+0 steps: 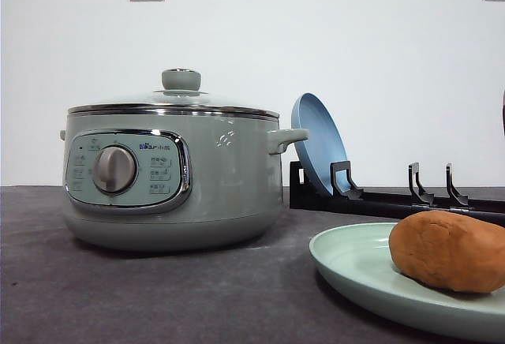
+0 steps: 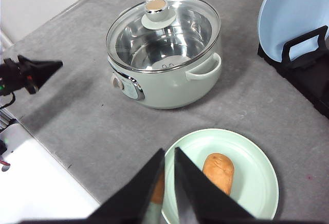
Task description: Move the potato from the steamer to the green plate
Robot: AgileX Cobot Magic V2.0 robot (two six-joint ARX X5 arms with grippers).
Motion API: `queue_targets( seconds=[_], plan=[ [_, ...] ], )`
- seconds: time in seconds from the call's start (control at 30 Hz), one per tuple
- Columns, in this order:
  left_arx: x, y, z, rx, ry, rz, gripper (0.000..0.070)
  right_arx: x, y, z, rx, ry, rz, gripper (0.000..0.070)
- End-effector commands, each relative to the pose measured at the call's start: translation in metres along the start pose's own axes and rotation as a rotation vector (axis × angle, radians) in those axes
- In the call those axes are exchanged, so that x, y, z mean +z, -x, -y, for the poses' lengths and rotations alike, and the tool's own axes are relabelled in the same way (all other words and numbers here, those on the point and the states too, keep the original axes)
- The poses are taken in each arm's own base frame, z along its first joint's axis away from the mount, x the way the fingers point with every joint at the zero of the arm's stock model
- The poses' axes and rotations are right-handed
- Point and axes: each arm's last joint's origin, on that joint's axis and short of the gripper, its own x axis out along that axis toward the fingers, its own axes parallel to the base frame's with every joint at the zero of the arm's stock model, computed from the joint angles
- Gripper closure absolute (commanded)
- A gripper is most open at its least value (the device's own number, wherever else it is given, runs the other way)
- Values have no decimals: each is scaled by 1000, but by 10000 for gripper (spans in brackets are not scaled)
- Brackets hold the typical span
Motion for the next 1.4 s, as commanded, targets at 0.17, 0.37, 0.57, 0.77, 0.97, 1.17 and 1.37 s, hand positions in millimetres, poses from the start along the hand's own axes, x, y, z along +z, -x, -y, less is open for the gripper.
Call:
queue_targets(
  seconds=[0.17, 0.37, 0.57, 0.77, 0.97, 1.17, 1.37],
  plan=[
    [-6, -4, -3, 52, 26, 59, 674, 3, 2, -1, 9, 16, 18, 677],
    [-7, -4, -4, 87, 75, 54, 674, 3, 2, -1, 10, 16, 18, 677],
    [-7, -4, -4, 87, 75, 55, 674, 3, 2, -1, 9, 16, 18, 677],
    [-7, -4, -4, 86, 74, 55, 674, 3, 2, -1, 9, 16, 18, 677],
    [-7, -4, -4, 87, 75, 55, 674, 3, 2, -1, 9, 16, 18, 677],
    [-7, -4, -4, 87, 75, 55, 674, 3, 2, -1, 9, 16, 18, 677],
    [-7, -4, -4, 86, 74, 55, 674, 2, 5, 1, -37, 19, 57, 678]
  ],
)
